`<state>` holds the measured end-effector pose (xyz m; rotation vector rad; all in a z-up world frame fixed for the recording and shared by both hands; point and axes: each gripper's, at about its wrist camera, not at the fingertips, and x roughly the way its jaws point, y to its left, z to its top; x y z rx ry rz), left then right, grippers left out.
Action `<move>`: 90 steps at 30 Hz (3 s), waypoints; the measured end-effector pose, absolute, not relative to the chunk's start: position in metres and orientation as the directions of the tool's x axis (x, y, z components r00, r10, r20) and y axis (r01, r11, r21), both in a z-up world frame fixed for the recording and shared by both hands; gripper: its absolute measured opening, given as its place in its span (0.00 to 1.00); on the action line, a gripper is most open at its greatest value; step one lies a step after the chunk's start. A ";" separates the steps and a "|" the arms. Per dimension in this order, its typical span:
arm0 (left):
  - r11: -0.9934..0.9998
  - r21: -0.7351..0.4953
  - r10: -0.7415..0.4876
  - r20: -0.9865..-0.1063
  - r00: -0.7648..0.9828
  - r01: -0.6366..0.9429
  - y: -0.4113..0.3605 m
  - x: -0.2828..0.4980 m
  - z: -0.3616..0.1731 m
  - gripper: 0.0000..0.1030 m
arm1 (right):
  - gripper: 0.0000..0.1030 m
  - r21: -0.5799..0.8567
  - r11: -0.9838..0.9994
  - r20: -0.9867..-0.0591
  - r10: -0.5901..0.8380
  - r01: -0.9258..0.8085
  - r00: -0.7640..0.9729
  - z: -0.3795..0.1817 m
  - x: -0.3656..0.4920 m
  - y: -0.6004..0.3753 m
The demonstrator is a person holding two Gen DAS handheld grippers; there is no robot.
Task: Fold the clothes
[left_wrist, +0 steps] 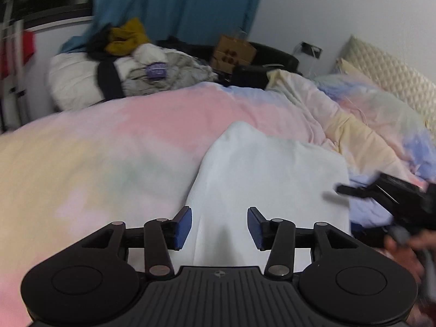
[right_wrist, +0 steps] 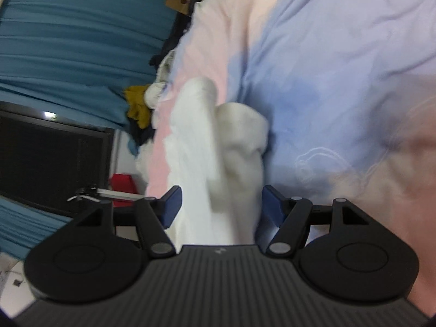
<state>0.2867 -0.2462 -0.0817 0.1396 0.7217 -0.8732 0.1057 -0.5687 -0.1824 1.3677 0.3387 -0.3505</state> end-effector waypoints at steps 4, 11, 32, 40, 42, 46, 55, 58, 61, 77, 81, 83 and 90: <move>0.752 -0.177 -0.581 -0.633 0.511 0.635 -0.160 0.236 -0.076 0.47 | 0.66 0.858 0.215 -0.479 0.004 0.467 0.878 -0.184 0.124 -0.574; 0.865 -0.227 -0.480 -0.631 0.609 0.447 -0.037 0.166 -0.067 0.47 | 0.62 0.883 0.246 -0.419 0.032 0.399 0.907 -0.196 0.142 -0.584; 0.935 -0.298 -0.339 -0.581 0.740 0.194 0.019 0.147 -0.085 0.51 | 0.12 0.798 0.501 -0.334 -0.094 0.334 0.938 -0.123 0.126 -0.589; 0.924 -0.312 -0.366 -0.564 0.741 0.219 0.013 0.147 -0.081 0.51 | 0.12 0.909 0.320 -0.275 -0.021 0.267 0.961 -0.158 0.101 -0.618; 0.922 -0.312 -0.373 -0.559 0.741 0.229 0.012 0.146 -0.080 0.51 | 0.12 0.891 0.414 -0.188 -0.041 0.188 0.981 -0.134 0.098 -0.607; 0.928 -0.306 -0.360 -0.578 0.732 0.214 0.010 0.146 -0.082 0.51 | 0.12 0.877 0.421 -0.227 -0.061 0.231 0.972 -0.138 0.094 -0.607; 0.960 -0.203 -0.281 -0.665 0.692 0.195 -0.006 0.154 -0.097 0.52 | 0.12 0.841 0.375 -0.392 -0.074 0.390 0.917 -0.170 0.097 -0.612; 0.968 -0.174 -0.252 -0.679 0.690 0.182 -0.008 0.154 -0.099 0.51 | 0.12 0.804 0.451 -0.385 -0.099 0.387 0.917 -0.157 0.099 -0.602; 0.969 -0.152 -0.246 -0.681 0.690 0.196 -0.008 0.153 -0.099 0.51 | 0.12 0.751 0.552 -0.350 -0.131 0.361 0.928 -0.130 0.101 -0.589; 0.959 -0.258 -0.255 -0.600 0.758 0.118 0.032 0.146 -0.067 0.51 | 0.12 -0.151 0.979 -0.106 0.118 -0.134 0.987 -0.021 0.074 -0.302; 0.966 -0.242 -0.223 -0.582 0.782 0.095 0.039 0.142 -0.059 0.51 | 0.12 -0.323 0.866 -0.339 0.271 -0.381 0.901 -0.072 0.067 -0.218; 0.967 -0.238 -0.218 -0.584 0.782 0.092 0.040 0.141 -0.059 0.51 | 0.12 -0.382 0.784 -0.465 0.294 -0.489 0.835 -0.102 0.060 -0.186; 0.951 -0.290 -0.255 -0.541 0.802 0.107 0.046 0.137 -0.050 0.51 | 0.12 -0.276 0.856 -0.467 0.278 -0.437 0.840 -0.091 0.054 -0.171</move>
